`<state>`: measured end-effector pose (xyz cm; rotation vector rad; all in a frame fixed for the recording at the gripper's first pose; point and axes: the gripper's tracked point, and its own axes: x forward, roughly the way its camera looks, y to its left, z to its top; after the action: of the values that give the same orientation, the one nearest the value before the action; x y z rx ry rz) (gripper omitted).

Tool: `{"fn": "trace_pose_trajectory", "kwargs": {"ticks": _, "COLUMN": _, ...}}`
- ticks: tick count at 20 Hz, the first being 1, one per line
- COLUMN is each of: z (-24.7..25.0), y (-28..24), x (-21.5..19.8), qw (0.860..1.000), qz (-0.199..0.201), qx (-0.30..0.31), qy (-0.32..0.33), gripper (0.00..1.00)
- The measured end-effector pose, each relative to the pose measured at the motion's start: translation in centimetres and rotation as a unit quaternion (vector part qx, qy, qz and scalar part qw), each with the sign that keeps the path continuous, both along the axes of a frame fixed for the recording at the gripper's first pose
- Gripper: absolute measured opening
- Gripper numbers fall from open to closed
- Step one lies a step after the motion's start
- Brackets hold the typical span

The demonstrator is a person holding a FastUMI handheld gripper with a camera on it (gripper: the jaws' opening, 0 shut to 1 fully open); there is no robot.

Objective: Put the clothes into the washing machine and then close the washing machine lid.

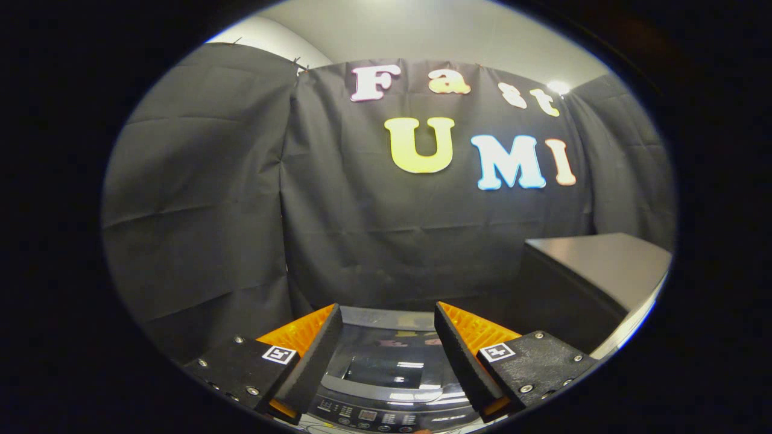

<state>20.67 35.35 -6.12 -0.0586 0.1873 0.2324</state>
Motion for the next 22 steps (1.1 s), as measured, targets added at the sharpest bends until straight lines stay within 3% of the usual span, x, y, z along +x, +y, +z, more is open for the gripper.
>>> {"fn": "trace_pose_trajectory", "kwargs": {"ticks": 9, "z": 9.0, "y": -14.1, "x": -4.6, "qw": 0.998, "qz": -0.033, "qx": 0.009, "qy": -0.058, "gripper": 0.95}}
{"fn": "trace_pose_trajectory", "kwargs": {"ticks": 16, "z": 11.4, "y": -22.7, "x": -8.4, "qw": 0.995, "qz": -0.062, "qx": 0.007, "qy": -0.072, "gripper": 0.95}}
{"fn": "trace_pose_trajectory", "kwargs": {"ticks": 22, "z": 11.7, "y": -27.1, "x": -11.1, "qw": 0.995, "qz": -0.073, "qx": 0.007, "qy": -0.071, "gripper": 0.95}}
